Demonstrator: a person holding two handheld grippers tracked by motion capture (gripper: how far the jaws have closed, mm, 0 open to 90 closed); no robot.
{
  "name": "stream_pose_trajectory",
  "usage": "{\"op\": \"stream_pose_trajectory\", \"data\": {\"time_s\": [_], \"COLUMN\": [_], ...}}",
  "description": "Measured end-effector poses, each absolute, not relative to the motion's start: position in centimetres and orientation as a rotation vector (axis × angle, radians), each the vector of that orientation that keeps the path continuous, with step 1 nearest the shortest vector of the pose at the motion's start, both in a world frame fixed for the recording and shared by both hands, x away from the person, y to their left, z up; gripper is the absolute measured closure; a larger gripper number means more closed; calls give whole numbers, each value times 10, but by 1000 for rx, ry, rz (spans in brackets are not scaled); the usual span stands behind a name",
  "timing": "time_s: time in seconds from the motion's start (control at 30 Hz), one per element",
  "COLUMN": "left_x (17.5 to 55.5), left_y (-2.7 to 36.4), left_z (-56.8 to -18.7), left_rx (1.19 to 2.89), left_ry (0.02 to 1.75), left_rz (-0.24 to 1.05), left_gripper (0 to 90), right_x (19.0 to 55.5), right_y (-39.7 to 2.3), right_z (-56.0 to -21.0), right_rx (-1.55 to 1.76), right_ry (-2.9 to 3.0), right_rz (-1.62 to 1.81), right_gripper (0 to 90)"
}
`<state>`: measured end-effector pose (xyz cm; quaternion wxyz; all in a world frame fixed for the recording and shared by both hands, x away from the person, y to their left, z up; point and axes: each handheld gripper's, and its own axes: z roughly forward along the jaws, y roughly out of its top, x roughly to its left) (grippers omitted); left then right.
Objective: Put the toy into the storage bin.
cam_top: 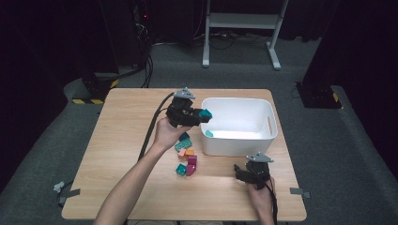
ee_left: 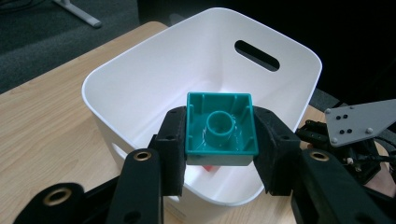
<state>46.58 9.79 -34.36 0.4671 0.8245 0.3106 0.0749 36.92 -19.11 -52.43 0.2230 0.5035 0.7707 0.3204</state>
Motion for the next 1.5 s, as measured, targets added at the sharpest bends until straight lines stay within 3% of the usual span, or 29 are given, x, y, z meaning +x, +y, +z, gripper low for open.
{"op": "stream_pose_trajectory", "data": {"time_s": [0.47, 0.6, 0.73, 1.5], "left_x": [476, 476, 474, 443], "left_y": [80, 74, 76, 145], "left_z": [-360, -362, -362, -373], "left_rx": [2065, 2082, 2072, 1972], "left_ry": [763, 745, 751, 877], "left_rz": [135, 162, 158, 243], "left_gripper": [570, 451, 417, 354], "right_x": [369, 369, 369, 369], "right_y": [-191, -191, -191, -191], "right_z": [-524, -524, -524, -524], "right_rx": [1390, 1390, 1393, 1393], "right_ry": [2128, 2128, 2128, 2129], "right_rz": [885, 885, 884, 885], "right_gripper": [231, 231, 231, 230]}}
